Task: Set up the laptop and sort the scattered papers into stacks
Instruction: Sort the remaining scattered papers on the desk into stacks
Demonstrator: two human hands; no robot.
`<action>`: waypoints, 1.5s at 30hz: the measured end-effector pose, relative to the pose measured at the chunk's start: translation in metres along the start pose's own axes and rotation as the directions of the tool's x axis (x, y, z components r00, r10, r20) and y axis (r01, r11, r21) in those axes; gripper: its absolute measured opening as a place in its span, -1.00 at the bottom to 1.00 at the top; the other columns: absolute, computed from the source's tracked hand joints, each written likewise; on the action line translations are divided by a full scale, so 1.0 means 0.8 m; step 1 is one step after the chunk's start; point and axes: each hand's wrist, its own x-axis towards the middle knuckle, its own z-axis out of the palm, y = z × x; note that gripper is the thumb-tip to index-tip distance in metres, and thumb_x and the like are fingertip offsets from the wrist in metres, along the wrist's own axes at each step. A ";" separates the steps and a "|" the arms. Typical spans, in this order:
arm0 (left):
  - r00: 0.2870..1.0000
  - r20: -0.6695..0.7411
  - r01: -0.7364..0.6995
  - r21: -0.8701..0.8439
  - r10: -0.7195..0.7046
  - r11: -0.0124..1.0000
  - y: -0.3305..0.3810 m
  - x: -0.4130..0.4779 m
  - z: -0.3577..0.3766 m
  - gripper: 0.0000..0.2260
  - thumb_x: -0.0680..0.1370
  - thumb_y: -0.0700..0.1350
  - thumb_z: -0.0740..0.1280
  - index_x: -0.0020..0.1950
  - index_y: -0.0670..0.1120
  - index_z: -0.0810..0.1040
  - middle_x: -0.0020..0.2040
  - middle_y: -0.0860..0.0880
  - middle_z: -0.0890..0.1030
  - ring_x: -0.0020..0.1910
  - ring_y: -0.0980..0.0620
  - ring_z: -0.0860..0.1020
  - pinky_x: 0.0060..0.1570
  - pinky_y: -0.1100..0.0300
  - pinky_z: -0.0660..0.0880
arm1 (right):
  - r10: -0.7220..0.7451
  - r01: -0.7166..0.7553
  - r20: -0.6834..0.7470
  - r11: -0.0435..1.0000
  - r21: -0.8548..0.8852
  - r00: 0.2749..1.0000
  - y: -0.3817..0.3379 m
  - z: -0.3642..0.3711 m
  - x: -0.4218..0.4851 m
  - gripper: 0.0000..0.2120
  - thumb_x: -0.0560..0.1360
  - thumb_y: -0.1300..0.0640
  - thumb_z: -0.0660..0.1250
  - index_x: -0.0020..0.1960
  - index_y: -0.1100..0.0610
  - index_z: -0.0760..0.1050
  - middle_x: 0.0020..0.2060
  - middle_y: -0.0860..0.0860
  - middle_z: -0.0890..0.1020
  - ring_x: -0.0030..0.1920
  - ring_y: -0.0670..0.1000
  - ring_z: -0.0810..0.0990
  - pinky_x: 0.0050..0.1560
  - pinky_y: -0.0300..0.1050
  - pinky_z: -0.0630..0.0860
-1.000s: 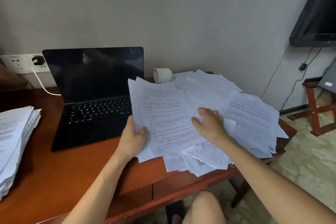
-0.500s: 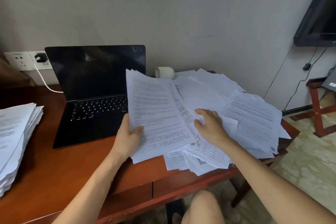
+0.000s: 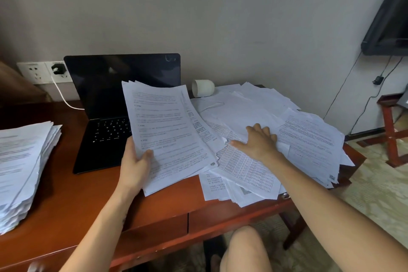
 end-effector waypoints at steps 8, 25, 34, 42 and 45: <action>0.998 0.062 0.019 0.043 -0.022 0.999 -0.002 0.002 -0.001 -0.57 0.67 -0.30 0.28 0.46 0.08 0.36 0.32 0.14 0.54 0.33 0.06 0.53 0.31 0.02 0.50 | -0.041 0.040 -0.041 0.999 -0.031 0.998 -0.002 0.003 0.036 -0.37 0.58 -0.32 0.17 0.42 0.13 0.43 0.31 0.13 0.47 0.34 0.16 0.39 0.27 0.12 0.41; 0.996 0.056 0.065 0.058 -0.068 0.996 -0.002 0.002 -0.003 -0.57 0.68 -0.27 0.29 0.50 0.05 0.36 0.34 0.12 0.55 0.36 0.04 0.53 0.36 -0.06 0.51 | -0.211 0.283 -0.597 0.959 0.027 0.774 0.013 0.009 0.025 -0.75 0.46 0.26 0.50 0.12 0.13 0.63 -0.25 0.05 0.69 -0.25 0.12 0.58 -0.13 0.00 0.51; 0.988 0.139 0.054 0.075 -0.064 0.996 0.017 -0.004 0.002 -0.60 0.67 -0.34 0.24 0.25 0.18 0.45 0.22 0.19 0.58 0.18 0.23 0.59 0.19 0.22 0.54 | -0.132 0.521 -0.698 0.764 0.381 0.704 -0.023 0.005 -0.062 -0.83 0.56 0.18 0.43 0.14 0.11 0.65 -0.11 0.00 0.69 -0.12 -0.01 0.64 -0.14 -0.14 0.58; 0.962 0.183 0.218 -0.065 -0.203 0.974 0.016 -0.018 -0.004 -0.72 0.69 -0.28 0.26 0.29 0.07 0.45 0.25 0.03 0.64 0.22 0.01 0.63 0.26 -0.03 0.58 | -0.310 0.664 -0.656 0.634 0.396 0.688 -0.076 0.029 -0.111 -0.75 0.58 0.02 0.30 0.13 0.08 0.67 -0.11 -0.06 0.70 -0.11 -0.09 0.63 -0.11 -0.28 0.51; 0.958 0.188 0.233 -0.074 -0.215 0.970 0.014 -0.016 -0.006 -0.72 0.72 -0.09 0.27 0.43 -0.01 0.42 0.30 0.01 0.62 0.26 -0.01 0.62 0.31 -0.09 0.56 | -0.429 0.651 -0.511 0.637 0.413 0.744 -0.093 0.028 -0.120 -0.65 0.57 -0.11 0.26 0.19 0.06 0.65 -0.07 -0.08 0.69 -0.05 -0.08 0.63 -0.04 -0.21 0.52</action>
